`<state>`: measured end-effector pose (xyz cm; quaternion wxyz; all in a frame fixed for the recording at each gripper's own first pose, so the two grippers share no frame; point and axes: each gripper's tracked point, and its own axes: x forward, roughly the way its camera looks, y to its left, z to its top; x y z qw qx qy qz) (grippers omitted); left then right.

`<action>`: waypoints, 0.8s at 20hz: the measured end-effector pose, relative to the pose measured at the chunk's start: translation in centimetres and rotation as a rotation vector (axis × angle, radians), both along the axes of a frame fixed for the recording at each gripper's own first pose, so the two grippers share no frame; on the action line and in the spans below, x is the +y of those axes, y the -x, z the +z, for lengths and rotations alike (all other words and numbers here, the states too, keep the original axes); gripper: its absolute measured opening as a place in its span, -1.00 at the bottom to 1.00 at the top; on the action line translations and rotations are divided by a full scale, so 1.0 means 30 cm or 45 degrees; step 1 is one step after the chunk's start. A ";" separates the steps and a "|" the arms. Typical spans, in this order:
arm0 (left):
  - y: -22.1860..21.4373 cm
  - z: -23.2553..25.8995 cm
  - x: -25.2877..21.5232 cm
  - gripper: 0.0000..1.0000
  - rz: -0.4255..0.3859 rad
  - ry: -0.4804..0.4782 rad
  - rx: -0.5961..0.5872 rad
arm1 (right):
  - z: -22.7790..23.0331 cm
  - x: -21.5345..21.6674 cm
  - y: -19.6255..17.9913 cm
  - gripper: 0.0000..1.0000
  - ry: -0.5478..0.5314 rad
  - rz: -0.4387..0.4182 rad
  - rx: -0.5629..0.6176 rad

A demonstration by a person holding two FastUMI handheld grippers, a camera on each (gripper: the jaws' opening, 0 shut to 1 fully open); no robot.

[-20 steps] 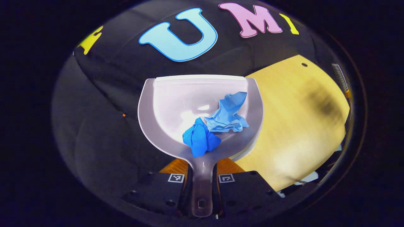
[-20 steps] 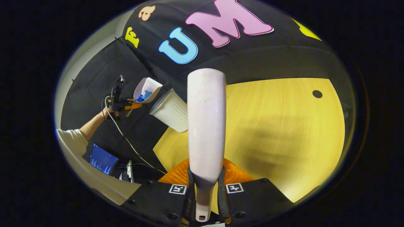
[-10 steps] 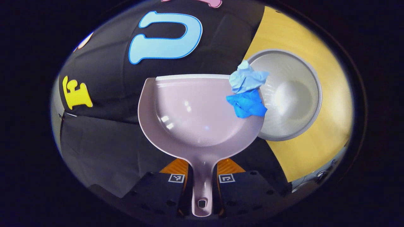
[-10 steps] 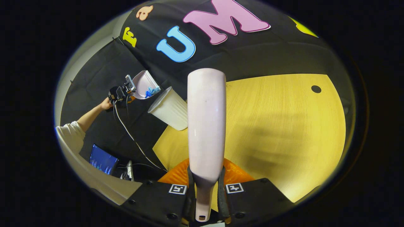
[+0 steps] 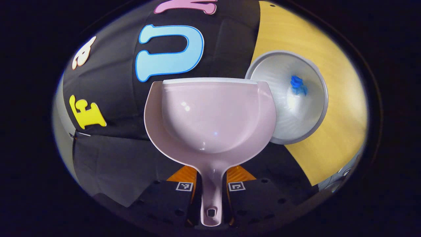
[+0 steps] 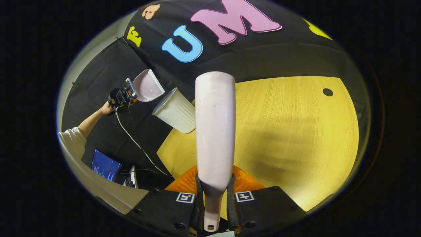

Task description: Pick up the small broom and dustpan from the desktop, sweep the trash into the dustpan with the broom, and then empty the trash into the garbage bin.

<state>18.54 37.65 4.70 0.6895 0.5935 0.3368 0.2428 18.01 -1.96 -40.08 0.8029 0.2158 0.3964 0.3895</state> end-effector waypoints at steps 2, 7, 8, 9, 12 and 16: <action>-0.025 -0.016 -0.056 -0.55 -0.054 0.179 -0.116 | 0.012 0.021 0.008 -0.40 0.007 -0.002 -0.002; -0.090 -0.029 -0.215 -0.55 -0.228 0.618 -0.264 | 0.057 0.087 0.010 -0.40 0.087 -0.001 0.002; -0.104 -0.033 -0.253 -0.55 -0.253 0.684 -0.259 | 0.061 0.093 0.003 -0.40 0.120 -0.006 -0.006; -0.128 -0.028 -0.303 -0.55 -0.285 0.738 -0.260 | 0.069 0.105 -0.005 -0.40 0.144 -0.010 -0.013; -0.150 -0.134 -0.462 -0.55 -0.315 0.891 -0.226 | 0.068 0.131 -0.015 -0.39 0.229 -0.029 -0.028; -0.183 -0.389 -0.604 -0.55 -0.253 1.071 -0.103 | -0.013 0.124 -0.024 -0.39 0.385 -0.082 0.014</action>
